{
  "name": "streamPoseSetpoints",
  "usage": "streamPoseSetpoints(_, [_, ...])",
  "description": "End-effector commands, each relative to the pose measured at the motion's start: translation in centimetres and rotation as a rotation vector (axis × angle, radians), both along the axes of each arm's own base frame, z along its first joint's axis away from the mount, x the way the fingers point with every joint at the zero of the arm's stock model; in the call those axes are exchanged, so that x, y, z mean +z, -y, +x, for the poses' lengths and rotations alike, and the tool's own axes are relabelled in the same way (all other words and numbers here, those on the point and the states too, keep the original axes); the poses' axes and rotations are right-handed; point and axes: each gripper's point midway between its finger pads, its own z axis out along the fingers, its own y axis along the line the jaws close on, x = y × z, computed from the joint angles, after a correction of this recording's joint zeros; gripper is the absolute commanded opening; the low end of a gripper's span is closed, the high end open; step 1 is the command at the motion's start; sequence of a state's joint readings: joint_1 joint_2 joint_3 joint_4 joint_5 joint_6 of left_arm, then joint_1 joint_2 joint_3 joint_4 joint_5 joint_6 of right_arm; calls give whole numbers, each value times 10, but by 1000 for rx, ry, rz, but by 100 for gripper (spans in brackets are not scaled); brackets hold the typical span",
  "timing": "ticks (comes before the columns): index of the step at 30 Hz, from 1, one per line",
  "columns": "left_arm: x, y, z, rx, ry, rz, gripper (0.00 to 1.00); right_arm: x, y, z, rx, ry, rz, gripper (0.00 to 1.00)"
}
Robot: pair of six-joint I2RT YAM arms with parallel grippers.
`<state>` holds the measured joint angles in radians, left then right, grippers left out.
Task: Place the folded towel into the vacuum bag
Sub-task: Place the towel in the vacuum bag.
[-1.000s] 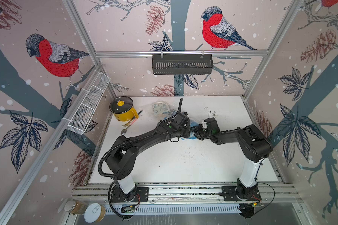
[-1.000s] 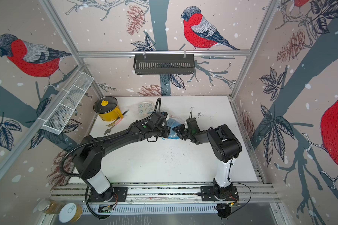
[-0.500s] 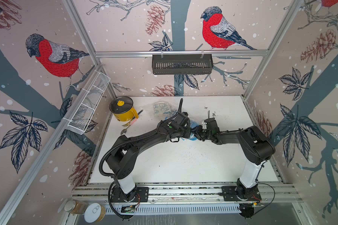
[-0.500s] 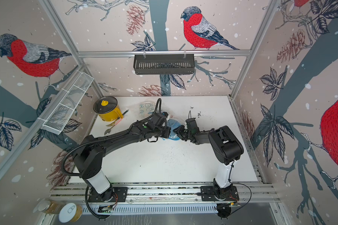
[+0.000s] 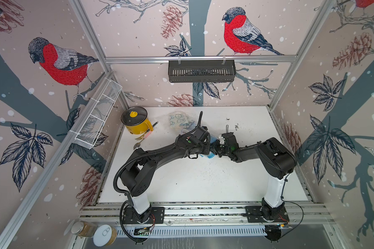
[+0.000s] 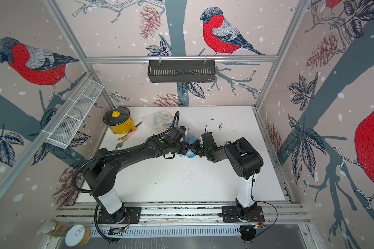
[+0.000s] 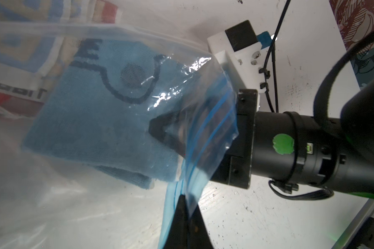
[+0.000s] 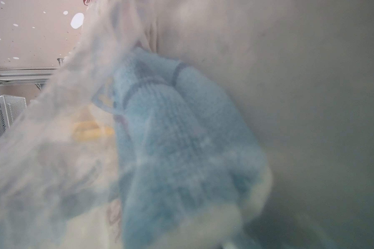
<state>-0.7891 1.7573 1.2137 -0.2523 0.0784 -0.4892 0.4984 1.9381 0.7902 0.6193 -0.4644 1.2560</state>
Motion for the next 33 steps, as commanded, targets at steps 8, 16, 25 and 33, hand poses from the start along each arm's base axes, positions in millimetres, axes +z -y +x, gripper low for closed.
streamPoseSetpoints(8, [1,9,1,-28,14,-31,0,-1,-30,-2,56,0,65,10])
streamPoseSetpoints(16, [0,8,0,-28,14,-33,0,-5,-28,1,26,1,56,22])
streamPoseSetpoints(25, [0,-2,-6,-17,14,-16,0,9,10,4,-50,44,-70,57])
streamPoseSetpoints(33, [0,-8,-10,-6,12,-4,0,15,30,3,-62,33,-143,65])
